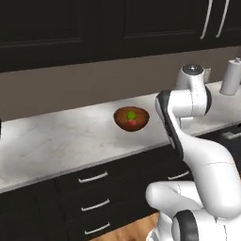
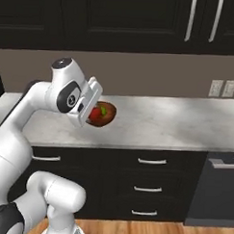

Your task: Take the lime, peach, and bell pepper from the freezer and place them in the bowl on the counter.

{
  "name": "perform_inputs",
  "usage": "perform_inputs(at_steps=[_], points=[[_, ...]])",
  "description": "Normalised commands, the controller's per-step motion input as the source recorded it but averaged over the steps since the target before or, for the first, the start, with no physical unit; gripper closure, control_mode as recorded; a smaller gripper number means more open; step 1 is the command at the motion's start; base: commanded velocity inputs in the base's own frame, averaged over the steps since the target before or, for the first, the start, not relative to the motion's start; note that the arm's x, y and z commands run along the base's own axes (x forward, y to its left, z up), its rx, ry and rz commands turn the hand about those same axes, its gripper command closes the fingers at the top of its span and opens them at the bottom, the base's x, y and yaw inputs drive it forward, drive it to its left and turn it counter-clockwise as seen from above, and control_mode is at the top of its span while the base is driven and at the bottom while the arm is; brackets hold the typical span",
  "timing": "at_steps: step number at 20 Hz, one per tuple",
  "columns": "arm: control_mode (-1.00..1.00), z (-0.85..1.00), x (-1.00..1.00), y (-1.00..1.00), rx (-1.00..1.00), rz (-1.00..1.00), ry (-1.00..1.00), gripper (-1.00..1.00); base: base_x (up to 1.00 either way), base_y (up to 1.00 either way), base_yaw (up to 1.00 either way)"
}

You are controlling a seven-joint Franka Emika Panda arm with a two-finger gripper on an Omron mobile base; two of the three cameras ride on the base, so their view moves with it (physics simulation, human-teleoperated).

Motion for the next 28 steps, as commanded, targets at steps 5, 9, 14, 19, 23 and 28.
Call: perform_inputs(at_steps=[5, 9, 14, 19, 23, 28], points=[[1.0, 0.0, 0.0, 0.0, 0.0, 0.0, 0.0, 1.0, 0.16, -0.27, 0.68], [1.0, 0.0, 0.0, 0.0, 0.0, 0.0, 0.0, 1.0, 0.75, -0.06, 0.67], [-1.0, -0.2, 0.29, -0.4, 0.0, 0.1, 0.0, 1.0, 0.59, -0.39, 0.18], [-1.0, -0.86, 0.27, -1.0, 0.08, 0.25, 0.01, 1.0, 0.0, 0.0, 0.0], [-1.0, -0.6, 0.26, -0.81, 0.07, 0.16, 0.0, 1.0, 0.0, 0.0, 0.0], [-1.0, -0.41, 0.67, -0.47, 0.0, 0.05, 0.0, 1.0, 0.0, 0.0, 0.0]])
